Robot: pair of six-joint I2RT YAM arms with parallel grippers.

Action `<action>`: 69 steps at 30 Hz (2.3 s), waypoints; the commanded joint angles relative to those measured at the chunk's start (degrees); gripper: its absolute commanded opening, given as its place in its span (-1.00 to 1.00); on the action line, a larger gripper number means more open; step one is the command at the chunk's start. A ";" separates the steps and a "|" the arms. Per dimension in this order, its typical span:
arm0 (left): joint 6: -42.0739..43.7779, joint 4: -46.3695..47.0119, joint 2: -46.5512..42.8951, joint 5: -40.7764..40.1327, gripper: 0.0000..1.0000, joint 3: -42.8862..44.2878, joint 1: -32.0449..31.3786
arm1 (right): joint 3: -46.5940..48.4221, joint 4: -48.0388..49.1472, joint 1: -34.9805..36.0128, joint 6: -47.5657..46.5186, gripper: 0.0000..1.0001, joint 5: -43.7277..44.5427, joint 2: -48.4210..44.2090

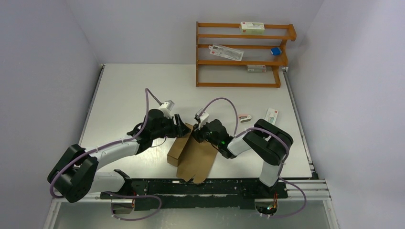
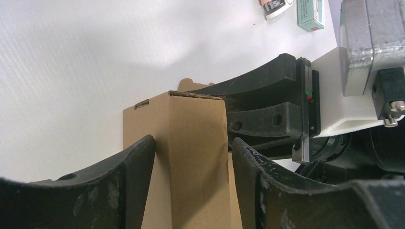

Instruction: Fold the paper box

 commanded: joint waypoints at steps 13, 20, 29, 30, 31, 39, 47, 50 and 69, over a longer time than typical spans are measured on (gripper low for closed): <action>-2.56 -1.29 -3.19 6.84 0.29 -1.12 -1.13 | 2.30 -6.70 3.02 4.48 -0.62 10.01 -4.05; 4.25 -16.75 -7.81 -4.84 0.48 6.19 -1.13 | 1.58 -10.43 3.12 3.87 -0.19 9.22 -8.00; 9.73 -34.56 -8.52 -11.34 0.51 17.22 -1.19 | -2.53 -18.94 3.16 3.97 0.27 13.35 -18.46; 9.99 -35.62 -8.39 -11.48 0.50 17.70 -1.21 | -3.07 -20.12 3.16 4.62 0.31 14.26 -20.03; 10.11 -36.66 -8.36 -11.59 0.50 18.07 -1.46 | -3.61 -21.45 3.16 5.63 0.34 15.77 -21.54; 9.51 -46.85 -6.89 -24.21 0.53 22.98 -8.68 | -6.00 -33.32 2.43 17.18 0.91 24.17 -34.22; 5.70 -55.67 1.99 -39.02 0.42 32.92 -22.35 | -5.72 -45.91 1.17 24.93 1.00 32.86 -43.83; 4.27 -58.07 5.93 -42.35 0.31 35.29 -24.84 | -6.94 -48.49 1.10 28.55 1.00 37.36 -48.10; -7.26 -77.47 29.46 -62.37 0.13 50.68 -34.07 | -15.79 -46.40 -0.62 28.83 1.00 42.26 -63.33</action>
